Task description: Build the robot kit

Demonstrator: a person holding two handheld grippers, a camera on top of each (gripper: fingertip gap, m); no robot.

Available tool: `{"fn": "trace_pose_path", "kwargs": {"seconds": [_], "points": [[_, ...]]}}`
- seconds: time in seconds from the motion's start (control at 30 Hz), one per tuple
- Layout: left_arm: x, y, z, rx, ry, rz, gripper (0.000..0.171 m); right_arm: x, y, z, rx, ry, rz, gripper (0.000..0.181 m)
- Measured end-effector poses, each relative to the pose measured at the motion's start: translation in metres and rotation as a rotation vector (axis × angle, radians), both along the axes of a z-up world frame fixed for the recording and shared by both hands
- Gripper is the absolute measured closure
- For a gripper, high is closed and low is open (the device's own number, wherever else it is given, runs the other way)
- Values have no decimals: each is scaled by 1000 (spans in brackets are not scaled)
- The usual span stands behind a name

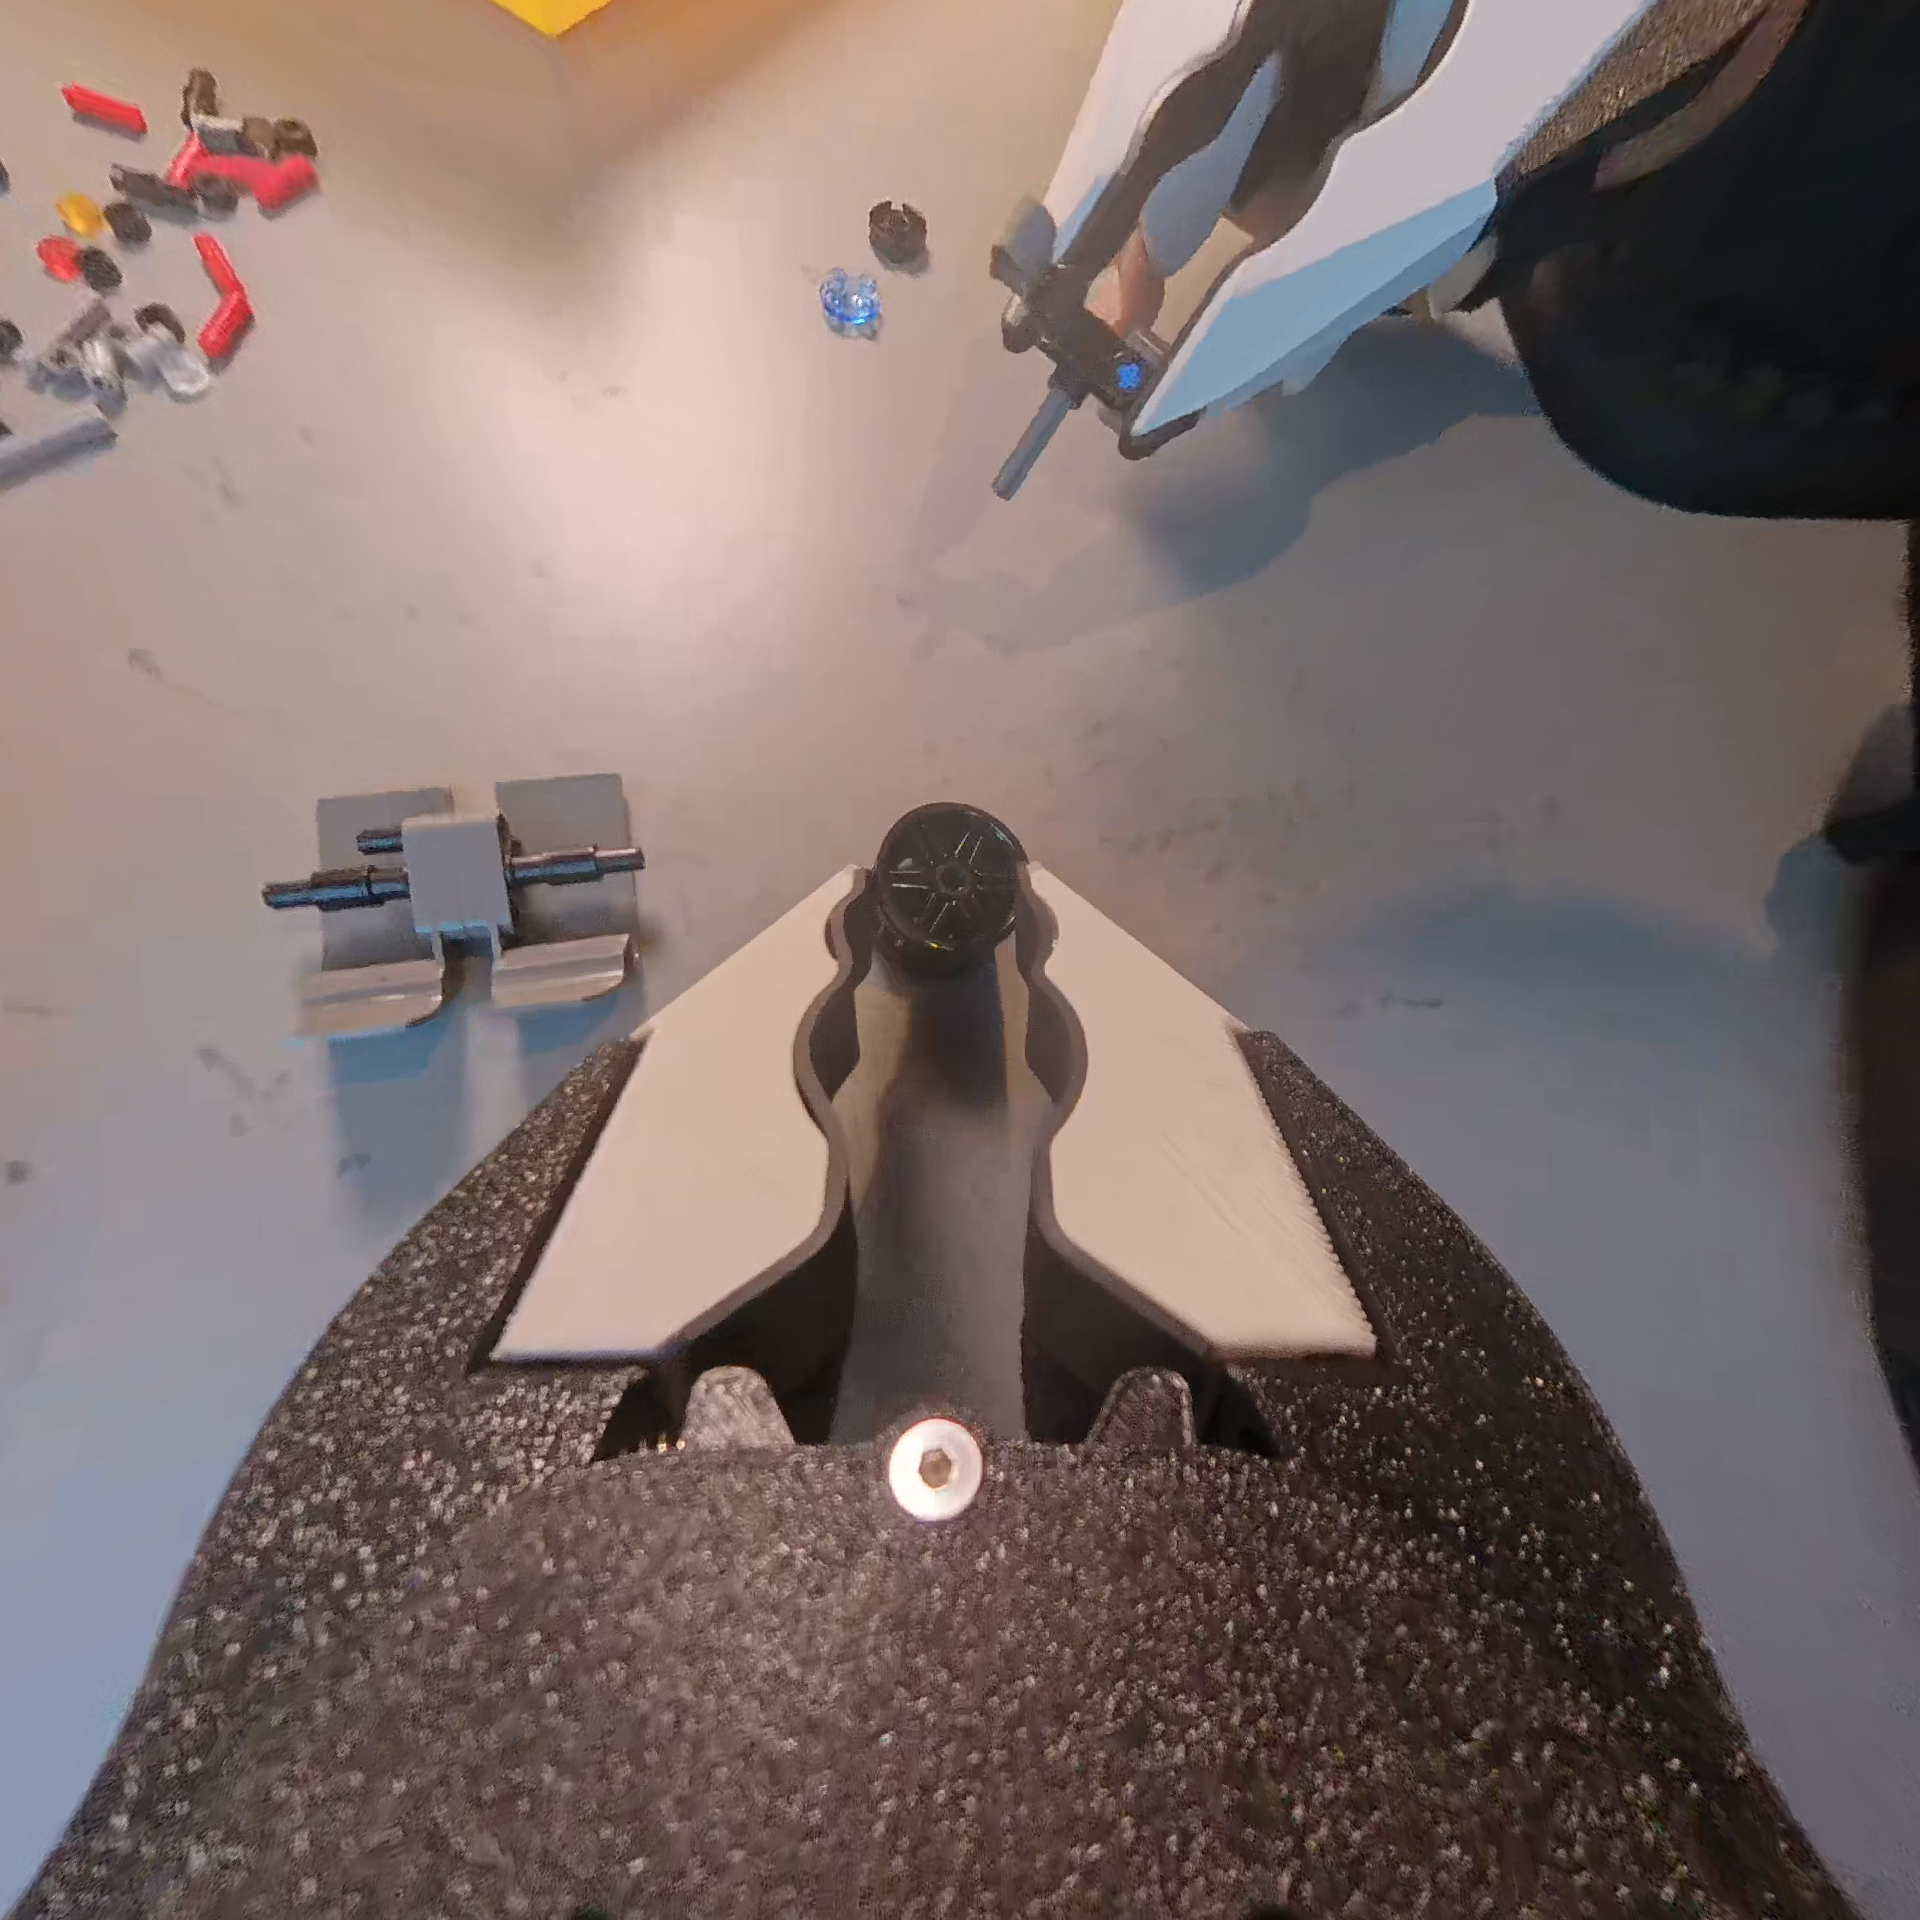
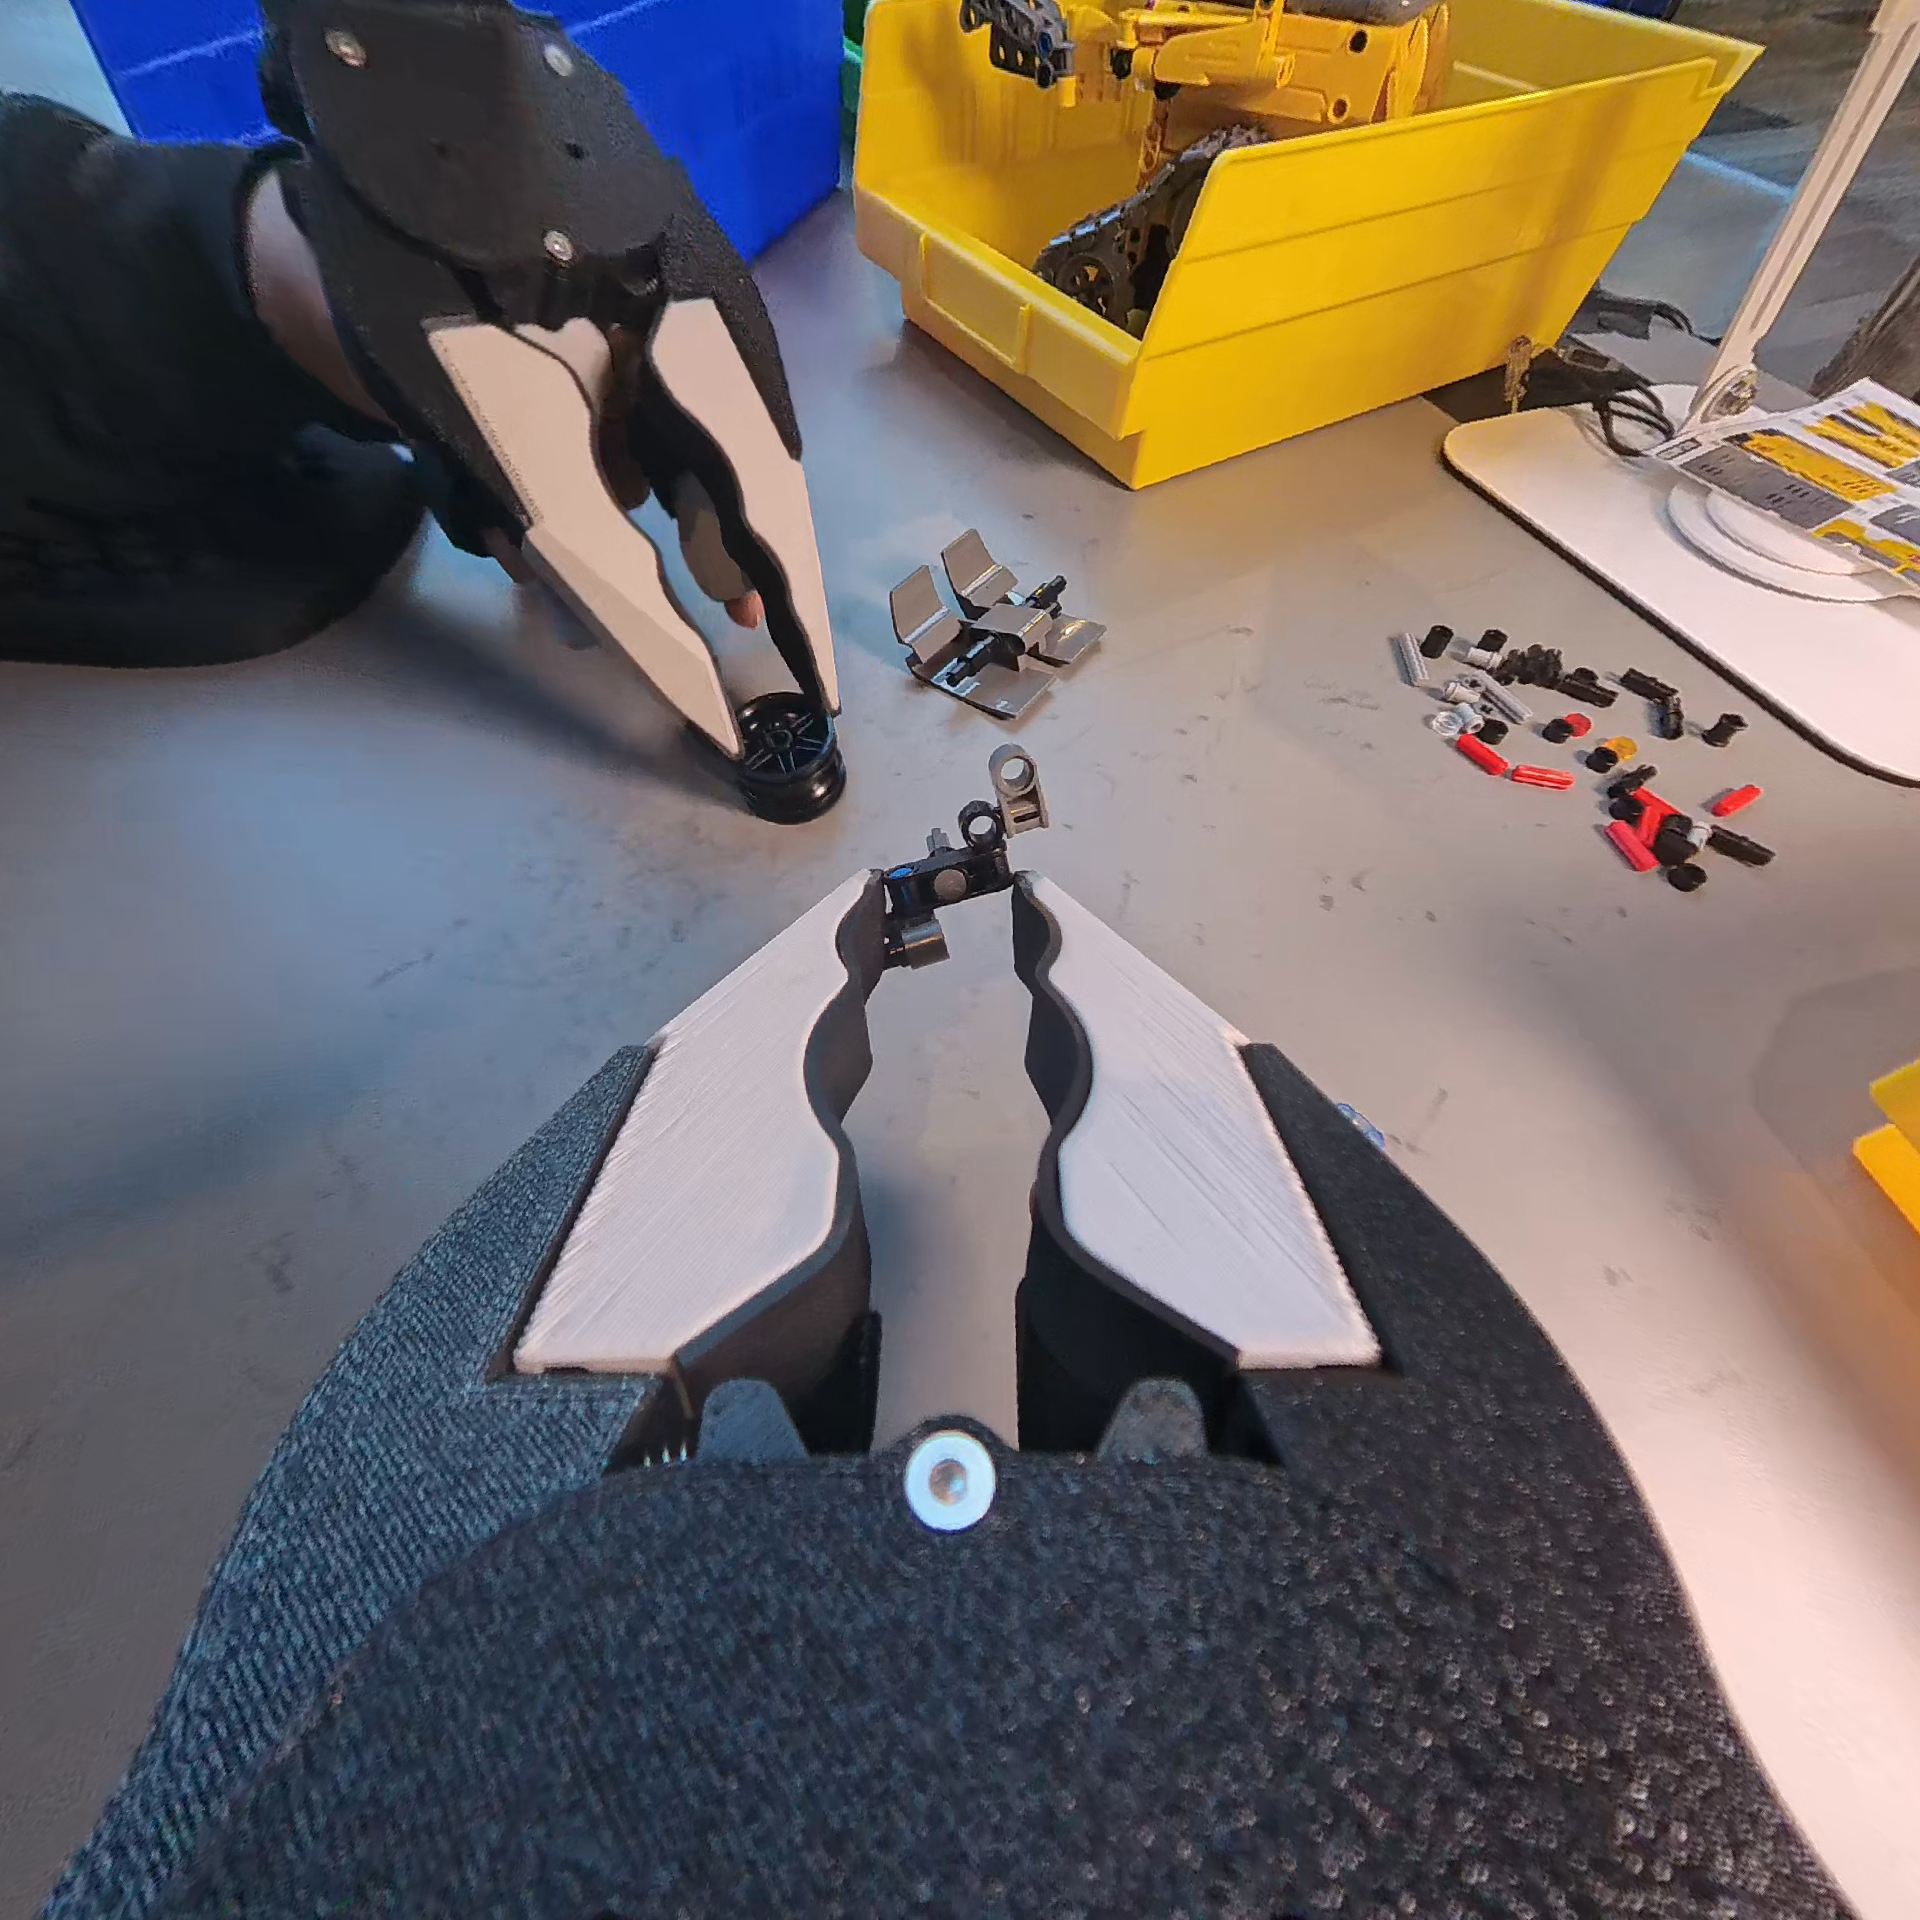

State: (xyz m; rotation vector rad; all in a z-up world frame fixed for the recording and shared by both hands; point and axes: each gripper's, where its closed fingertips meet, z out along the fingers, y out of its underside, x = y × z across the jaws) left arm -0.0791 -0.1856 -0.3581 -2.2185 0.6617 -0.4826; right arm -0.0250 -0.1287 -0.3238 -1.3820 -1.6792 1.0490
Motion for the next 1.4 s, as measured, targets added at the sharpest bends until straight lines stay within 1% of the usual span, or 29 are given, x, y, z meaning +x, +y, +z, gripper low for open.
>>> {"fn": "trace_pose_path", "kwargs": {"seconds": [0.07,0.1,0.2,0.27,0.37,0.43,0.53,0.6,0.63,0.7,0.77,0.8,0.83,0.9,0.93,1.0,1.03,1.1,1.13,1.2,1.27,1.33,1.37,1.4], "points": [[3,2,1,72,116,-22,147,0,0,0,0,-2,-1,157],[3,3,2,124,201,-37,154,0,0,-1,1,-2,0,157],[6,4,4,288,460,-123,154,0,0,0,3,0,-1,157],[12,1,5,359,553,-192,154,0,0,1,4,1,-2,157],[22,-6,8,414,571,-271,151,0,1,1,13,2,-4,157],[29,-11,11,413,503,-298,149,0,1,2,19,5,-4,157],[30,-15,15,304,289,-259,142,1,0,4,23,7,-3,157],[27,-19,10,180,157,-242,128,1,0,5,25,12,-2,157],[27,-22,8,130,104,-242,123,1,0,6,26,14,-2,157],[29,-24,3,91,69,-246,123,1,0,7,30,16,-2,157],[29,-20,-1,105,105,-241,135,2,0,8,31,18,-2,157],[29,-19,-3,118,137,-242,147,2,0,8,30,18,-3,157],[30,-19,-4,145,180,-253,151,2,0,8,31,19,-4,157],[29,-13,0,256,296,-263,152,2,1,8,32,21,-6,157],[28,-9,4,338,375,-265,152,1,1,8,31,22,-7,157],[25,1,13,529,584,-275,151,1,2,8,28,27,-12,157],[25,4,14,601,693,-288,151,2,3,8,25,28,-13,157],[29,5,6,674,866,-349,151,2,4,8,20,29,-17,157],[32,5,1,685,921,-381,151,2,5,8,20,29,-18,157],[37,2,-8,681,955,-428,151,2,5,10,24,33,-20,157],[40,0,-9,663,930,-436,151,3,6,11,24,37,-20,157],[40,-3,-8,632,865,-427,149,3,6,12,25,40,-20,157],[40,-5,-8,610,817,-426,146,3,5,12,25,40,-19,157],[41,-9,-6,573,738,-419,140,3,5,12,25,39,-19,157]]}}
